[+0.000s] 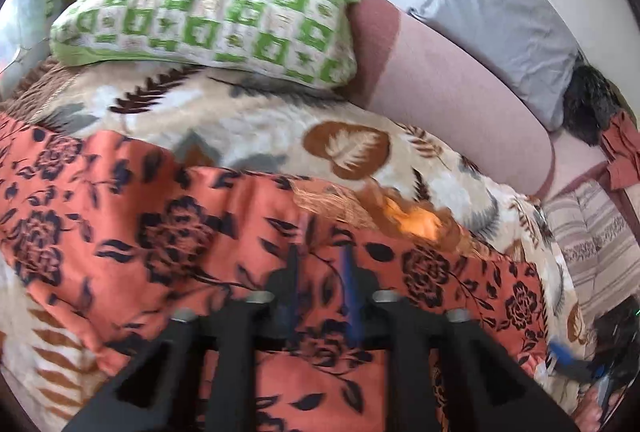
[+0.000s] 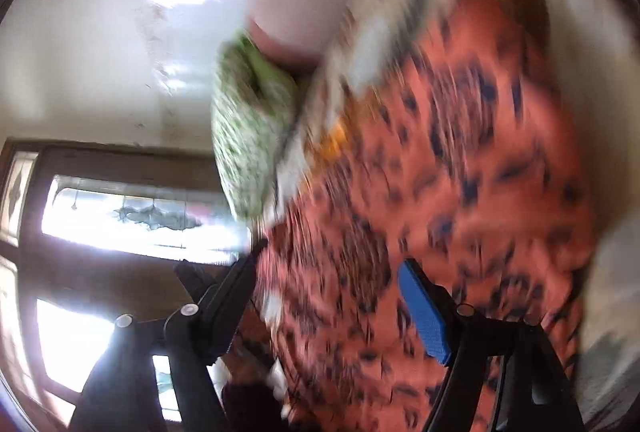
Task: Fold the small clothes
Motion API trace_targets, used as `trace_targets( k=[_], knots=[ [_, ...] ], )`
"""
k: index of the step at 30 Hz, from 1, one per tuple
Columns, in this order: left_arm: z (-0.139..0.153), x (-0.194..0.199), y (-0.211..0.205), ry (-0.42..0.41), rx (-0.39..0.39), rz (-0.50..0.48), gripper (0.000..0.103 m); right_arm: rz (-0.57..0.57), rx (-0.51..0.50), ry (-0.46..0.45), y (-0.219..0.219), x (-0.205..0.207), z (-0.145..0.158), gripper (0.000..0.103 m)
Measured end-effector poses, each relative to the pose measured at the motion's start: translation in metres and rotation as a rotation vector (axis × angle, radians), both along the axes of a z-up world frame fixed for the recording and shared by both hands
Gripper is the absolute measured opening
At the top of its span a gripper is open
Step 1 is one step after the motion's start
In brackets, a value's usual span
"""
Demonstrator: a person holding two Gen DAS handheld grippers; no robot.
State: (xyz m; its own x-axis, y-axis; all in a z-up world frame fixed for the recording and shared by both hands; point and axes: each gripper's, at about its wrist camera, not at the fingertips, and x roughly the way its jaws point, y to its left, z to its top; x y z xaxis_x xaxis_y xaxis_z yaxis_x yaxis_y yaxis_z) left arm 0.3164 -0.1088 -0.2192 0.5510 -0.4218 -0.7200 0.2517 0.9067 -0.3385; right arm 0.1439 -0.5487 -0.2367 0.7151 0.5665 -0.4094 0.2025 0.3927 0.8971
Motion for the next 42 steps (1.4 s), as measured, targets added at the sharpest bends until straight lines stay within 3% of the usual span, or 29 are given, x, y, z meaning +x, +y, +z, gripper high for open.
trace_targets(
  k=[2,5,7,8,9,11,14,17,19,20,22,25,29,31,32,33,39,42],
  knots=[
    [-0.004,-0.005,-0.015,-0.018,0.042,-0.015,0.058,-0.111,-0.106,-0.018,-0.011,-0.006,0.009,0.068],
    [-0.02,-0.004,-0.033,0.018,0.112,-0.04,0.058,-0.177,-0.155,0.065,-0.019,0.0,-0.008,0.052],
    [-0.04,0.001,-0.041,0.077,0.238,-0.023,0.058,-0.189,-0.157,0.169,-0.021,0.005,-0.03,0.048],
    [-0.051,0.003,-0.043,0.114,0.301,-0.013,0.057,-0.195,-0.172,0.273,-0.023,0.008,-0.047,0.033],
    [-0.055,0.003,-0.043,0.113,0.308,-0.015,0.057,-0.204,-0.17,0.324,-0.025,0.01,-0.056,0.027],
    [-0.049,0.002,-0.042,0.109,0.296,-0.017,0.057,-0.222,-0.156,0.311,-0.029,0.007,-0.054,0.028],
    [-0.039,0.0,-0.038,0.098,0.215,-0.007,0.057,-0.232,-0.206,0.202,-0.022,0.0,-0.03,0.028],
    [-0.04,-0.003,-0.043,0.093,0.214,-0.027,0.058,-0.188,-0.217,0.095,-0.007,0.005,-0.016,0.028],
    [-0.046,-0.005,-0.05,0.105,0.258,-0.041,0.058,-0.118,-0.253,0.178,0.009,0.02,-0.027,0.028],
    [-0.049,-0.005,-0.051,0.114,0.267,-0.043,0.058,-0.079,-0.275,0.277,0.016,0.028,-0.044,0.028],
    [-0.046,-0.005,-0.044,0.124,0.254,-0.04,0.058,-0.102,-0.269,0.254,0.018,0.026,-0.048,0.027],
    [-0.032,-0.009,-0.023,0.109,0.207,0.003,0.058,-0.087,-0.254,0.21,0.016,0.025,-0.036,0.029],
    [-0.008,-0.024,0.029,0.071,0.183,0.146,0.073,-0.063,-0.233,0.133,0.025,0.031,-0.028,0.032],
    [0.005,-0.032,0.068,0.06,0.152,0.251,0.077,-0.031,-0.213,0.115,0.03,0.034,-0.028,0.056],
    [0.01,-0.036,0.09,0.064,0.125,0.302,0.077,-0.025,-0.202,0.11,0.037,0.036,-0.029,0.078],
    [0.013,-0.039,0.111,0.074,0.099,0.344,0.077,-0.032,-0.19,0.098,0.039,0.034,-0.029,0.081],
    [0.01,-0.04,0.219,0.204,0.068,0.524,0.077,0.007,-0.17,0.052,0.055,0.031,-0.035,0.081],
    [0.004,-0.036,0.275,0.261,0.016,0.636,0.077,0.044,-0.175,0.026,0.068,0.033,-0.029,0.081]
  ],
)
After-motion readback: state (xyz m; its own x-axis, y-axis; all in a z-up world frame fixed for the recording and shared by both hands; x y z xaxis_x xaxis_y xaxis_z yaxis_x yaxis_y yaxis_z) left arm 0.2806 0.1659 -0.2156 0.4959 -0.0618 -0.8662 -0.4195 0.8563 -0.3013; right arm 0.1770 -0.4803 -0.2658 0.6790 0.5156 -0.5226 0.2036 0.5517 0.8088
